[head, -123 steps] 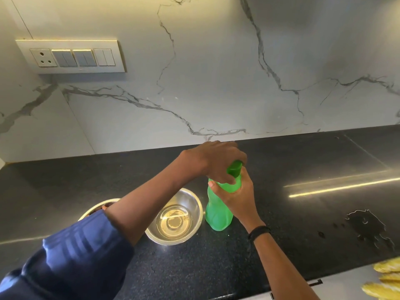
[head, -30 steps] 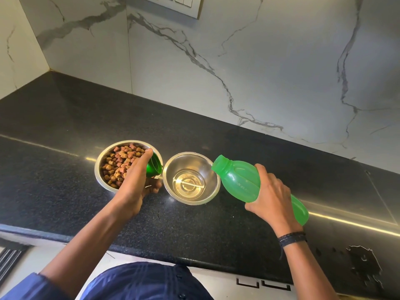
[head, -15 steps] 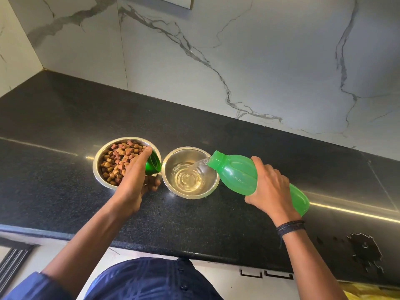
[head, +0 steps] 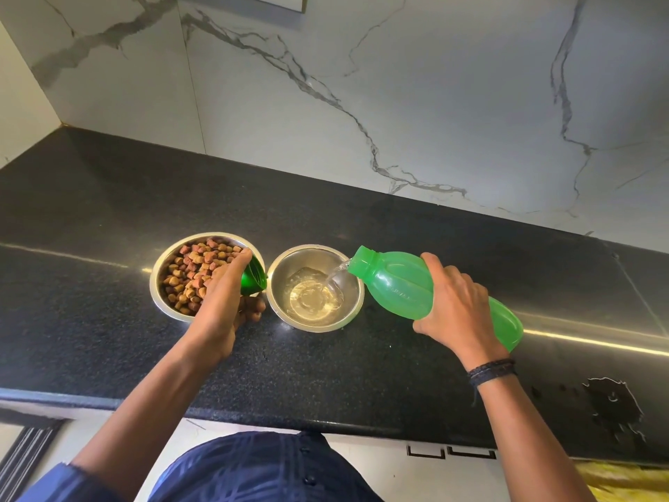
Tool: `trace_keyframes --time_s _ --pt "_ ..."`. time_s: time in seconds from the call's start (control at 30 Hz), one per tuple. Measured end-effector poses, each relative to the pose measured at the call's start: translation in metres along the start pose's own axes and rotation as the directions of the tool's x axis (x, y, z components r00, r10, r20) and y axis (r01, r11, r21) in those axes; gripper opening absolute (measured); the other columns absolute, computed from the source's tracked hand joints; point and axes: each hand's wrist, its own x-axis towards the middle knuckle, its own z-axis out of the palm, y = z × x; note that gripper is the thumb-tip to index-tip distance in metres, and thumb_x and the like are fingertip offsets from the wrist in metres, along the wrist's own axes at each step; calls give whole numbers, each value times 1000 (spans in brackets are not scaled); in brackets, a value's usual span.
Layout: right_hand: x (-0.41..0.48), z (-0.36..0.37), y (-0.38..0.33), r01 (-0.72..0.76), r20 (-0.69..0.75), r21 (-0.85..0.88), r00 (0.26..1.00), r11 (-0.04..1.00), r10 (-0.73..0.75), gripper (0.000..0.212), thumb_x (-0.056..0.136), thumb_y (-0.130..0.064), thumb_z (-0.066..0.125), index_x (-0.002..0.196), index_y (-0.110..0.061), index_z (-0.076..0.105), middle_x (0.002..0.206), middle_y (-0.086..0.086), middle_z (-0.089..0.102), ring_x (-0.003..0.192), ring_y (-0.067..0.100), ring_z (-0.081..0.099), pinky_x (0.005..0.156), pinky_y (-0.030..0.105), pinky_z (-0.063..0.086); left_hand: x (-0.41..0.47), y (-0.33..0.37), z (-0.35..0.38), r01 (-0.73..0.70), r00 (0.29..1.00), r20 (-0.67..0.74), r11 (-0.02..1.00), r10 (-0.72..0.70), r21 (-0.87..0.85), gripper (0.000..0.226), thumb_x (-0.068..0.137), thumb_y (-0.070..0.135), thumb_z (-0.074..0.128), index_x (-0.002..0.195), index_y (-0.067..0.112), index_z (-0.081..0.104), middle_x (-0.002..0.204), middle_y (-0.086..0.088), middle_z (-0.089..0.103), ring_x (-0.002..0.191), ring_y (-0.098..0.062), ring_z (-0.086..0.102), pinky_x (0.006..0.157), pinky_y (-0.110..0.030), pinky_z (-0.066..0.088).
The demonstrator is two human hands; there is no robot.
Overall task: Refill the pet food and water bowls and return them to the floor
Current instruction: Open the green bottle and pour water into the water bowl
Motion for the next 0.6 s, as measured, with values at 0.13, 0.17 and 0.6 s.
trace_keyframes --time_s 0.13,0.17,0.6 --pt "0 -1 0 -1 -3 -2 1000 1000 1 106 58 -34 87 144 -22 26 113 10 59 103 29 60 86 46 50 1 -1 2 9 1000 -2 1000 -9 -1 18 94 44 54 100 28 52 87 -7 59 64 -18 52 59 -30 42" --pt "0 -1 0 0 -2 -3 1000 1000 0 106 58 -34 87 144 -22 26 113 10 59 102 29 60 86 46 50 1 -1 1 12 1000 -3 1000 -12 2 19 94 45 54 101 28 52 88 -8 59 64 -18 52 59 -30 42" --pt "2 -3 0 12 -3 -16 1000 1000 -12 104 55 -34 87 140 -25 28 109 6 59 99 28 60 82 45 50 3 -5 0 19 1000 -5 1000 -19 4 25 92 47 54 103 25 53 85 -9 60 61 -18 53 58 -30 43"
